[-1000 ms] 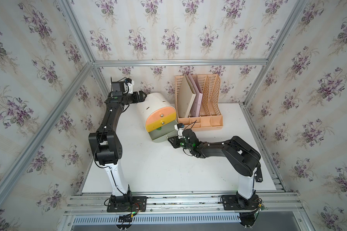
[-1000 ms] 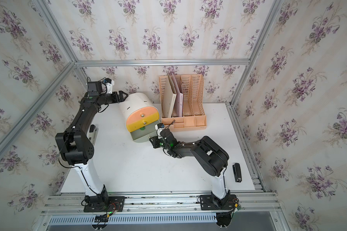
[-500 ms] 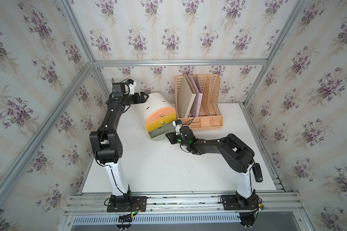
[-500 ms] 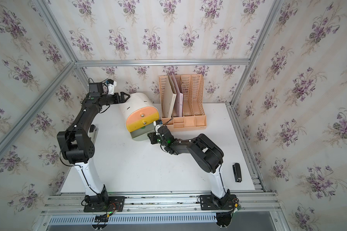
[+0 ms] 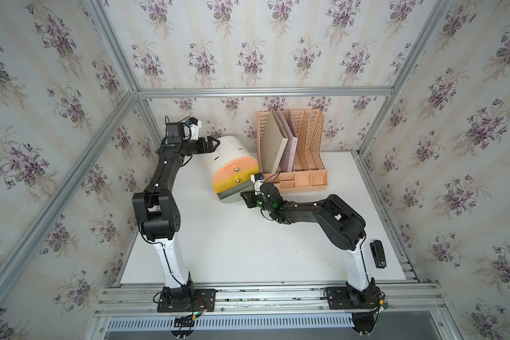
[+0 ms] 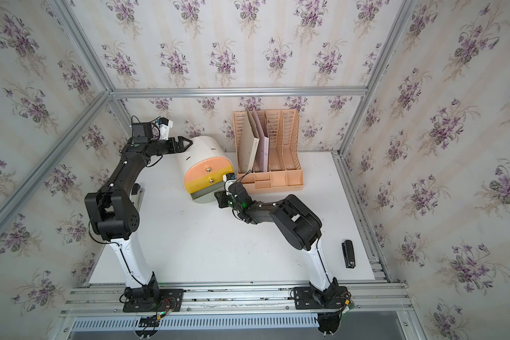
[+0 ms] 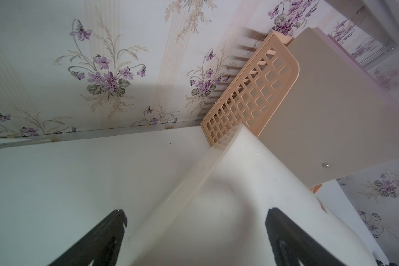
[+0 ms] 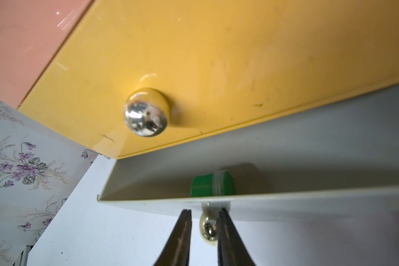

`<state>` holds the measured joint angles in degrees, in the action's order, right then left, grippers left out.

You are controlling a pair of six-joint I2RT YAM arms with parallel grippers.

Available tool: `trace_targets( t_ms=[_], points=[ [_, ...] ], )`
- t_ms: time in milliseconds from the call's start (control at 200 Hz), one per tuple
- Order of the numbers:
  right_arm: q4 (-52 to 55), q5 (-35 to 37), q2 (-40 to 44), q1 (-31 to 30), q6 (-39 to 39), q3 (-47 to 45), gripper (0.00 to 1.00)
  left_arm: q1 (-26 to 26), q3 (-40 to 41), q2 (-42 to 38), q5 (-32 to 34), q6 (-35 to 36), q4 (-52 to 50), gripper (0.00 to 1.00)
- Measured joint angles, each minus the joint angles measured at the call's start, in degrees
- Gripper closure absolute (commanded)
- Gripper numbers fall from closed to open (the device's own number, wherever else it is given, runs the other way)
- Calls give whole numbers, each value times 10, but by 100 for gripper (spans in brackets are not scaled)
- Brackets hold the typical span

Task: Put the paint cans in the drawer according to color
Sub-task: Close the drawer in the storage box.

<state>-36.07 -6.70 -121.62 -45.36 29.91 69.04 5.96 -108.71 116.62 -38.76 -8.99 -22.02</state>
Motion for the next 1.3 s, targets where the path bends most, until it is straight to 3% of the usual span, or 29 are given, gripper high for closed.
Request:
trace_targets(
  t_ms=[1299],
  points=[
    [-36,16,-83,0,50,92,74,1,25,-13,-17,11,27,1]
  ],
)
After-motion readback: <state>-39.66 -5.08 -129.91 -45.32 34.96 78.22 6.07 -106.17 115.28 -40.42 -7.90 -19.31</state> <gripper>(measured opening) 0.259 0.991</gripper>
